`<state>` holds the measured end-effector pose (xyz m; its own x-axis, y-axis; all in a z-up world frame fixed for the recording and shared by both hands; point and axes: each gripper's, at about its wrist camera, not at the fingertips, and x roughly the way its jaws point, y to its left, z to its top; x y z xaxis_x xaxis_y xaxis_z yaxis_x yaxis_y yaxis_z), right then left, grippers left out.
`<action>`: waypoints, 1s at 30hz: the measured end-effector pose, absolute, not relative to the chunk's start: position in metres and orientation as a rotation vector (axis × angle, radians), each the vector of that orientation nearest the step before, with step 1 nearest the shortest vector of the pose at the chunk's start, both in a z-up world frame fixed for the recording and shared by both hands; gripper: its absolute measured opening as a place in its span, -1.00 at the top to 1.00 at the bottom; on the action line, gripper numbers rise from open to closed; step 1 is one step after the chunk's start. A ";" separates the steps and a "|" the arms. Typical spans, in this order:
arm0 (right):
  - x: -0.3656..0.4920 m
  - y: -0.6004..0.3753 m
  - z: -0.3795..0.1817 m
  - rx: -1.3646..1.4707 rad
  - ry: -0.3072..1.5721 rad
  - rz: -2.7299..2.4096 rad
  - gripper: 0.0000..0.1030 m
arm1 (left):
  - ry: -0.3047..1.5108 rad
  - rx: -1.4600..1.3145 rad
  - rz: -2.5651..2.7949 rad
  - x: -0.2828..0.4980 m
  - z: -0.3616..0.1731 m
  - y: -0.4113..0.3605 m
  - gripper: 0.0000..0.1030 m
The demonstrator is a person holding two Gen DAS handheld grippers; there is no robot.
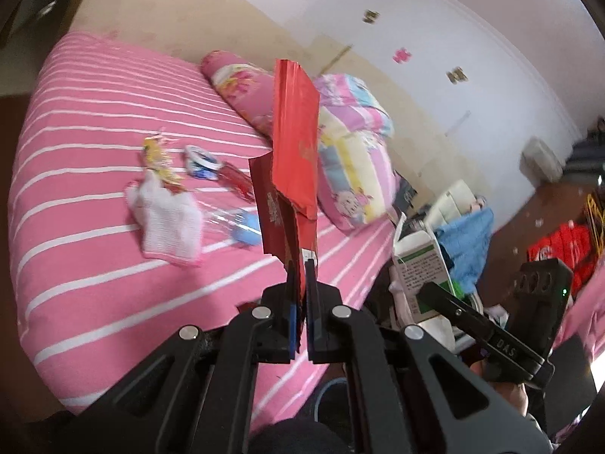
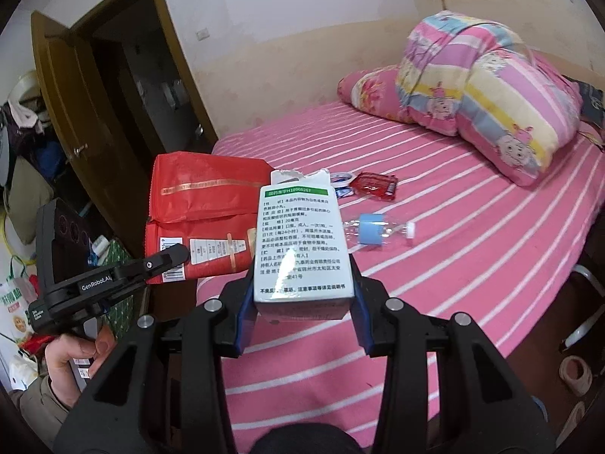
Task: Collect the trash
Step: 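Carry the white box and red packet over the trash bin with both tools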
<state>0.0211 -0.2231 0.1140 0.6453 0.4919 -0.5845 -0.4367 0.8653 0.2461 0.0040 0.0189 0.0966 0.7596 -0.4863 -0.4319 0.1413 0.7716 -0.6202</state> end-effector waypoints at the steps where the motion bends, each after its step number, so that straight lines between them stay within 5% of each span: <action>1: 0.016 -0.233 0.116 0.096 0.684 0.520 0.17 | 0.624 -0.588 -0.376 0.003 0.100 0.010 0.94; 14: -0.046 -0.399 0.070 0.239 0.714 0.266 0.17 | 0.809 -0.443 -0.598 0.007 0.071 -0.163 0.94; 30: -0.095 -0.562 -0.072 0.441 0.918 -0.060 0.17 | 1.198 -0.223 -0.810 0.015 -0.067 -0.374 0.94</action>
<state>-0.0951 -0.5620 -0.0721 0.6122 0.1354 -0.7790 0.2355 0.9093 0.3430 0.0146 -0.3737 -0.0673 0.1283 -0.6618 -0.7386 0.4387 0.7058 -0.5562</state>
